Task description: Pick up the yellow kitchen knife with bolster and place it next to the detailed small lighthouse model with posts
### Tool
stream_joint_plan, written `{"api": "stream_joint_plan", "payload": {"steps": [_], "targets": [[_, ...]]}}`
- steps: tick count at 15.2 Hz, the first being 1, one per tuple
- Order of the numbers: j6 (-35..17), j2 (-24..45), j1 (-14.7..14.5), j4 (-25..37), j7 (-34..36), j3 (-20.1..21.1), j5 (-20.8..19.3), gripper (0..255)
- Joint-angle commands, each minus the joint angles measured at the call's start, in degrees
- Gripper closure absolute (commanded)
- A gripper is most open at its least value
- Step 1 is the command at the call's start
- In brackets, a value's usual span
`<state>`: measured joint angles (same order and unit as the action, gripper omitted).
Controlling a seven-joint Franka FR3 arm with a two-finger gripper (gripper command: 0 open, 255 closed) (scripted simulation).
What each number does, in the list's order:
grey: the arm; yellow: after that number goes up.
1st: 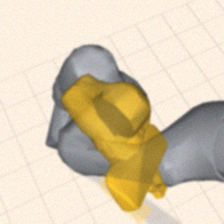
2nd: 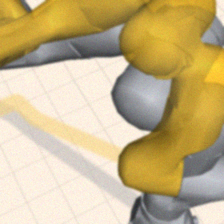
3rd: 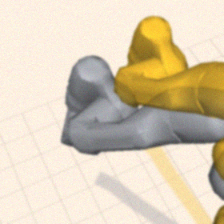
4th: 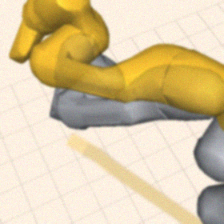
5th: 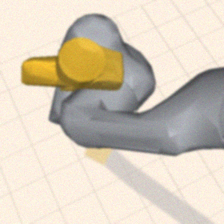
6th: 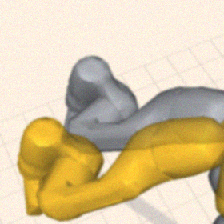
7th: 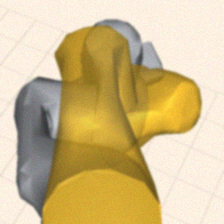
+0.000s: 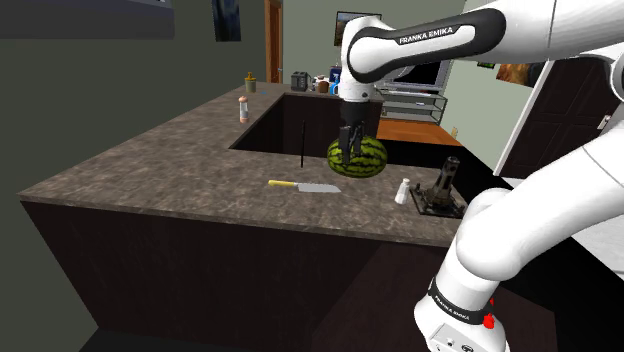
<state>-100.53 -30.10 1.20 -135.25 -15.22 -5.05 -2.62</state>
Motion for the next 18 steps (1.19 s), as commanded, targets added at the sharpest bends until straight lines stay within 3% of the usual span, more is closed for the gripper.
{"api": "stream_joint_plan", "payload": {"steps": [1,9,18], "targets": [[-3.5,3.4,0.1,0.0,-2.6,-1.3,-0.6,0],[-13.8,19.9,0.2,5.9,-12.9,-5.5,-0.9,0],[-20.9,40.0,1.5,18.7,-24.3,-7.3,2.3,0]]}}
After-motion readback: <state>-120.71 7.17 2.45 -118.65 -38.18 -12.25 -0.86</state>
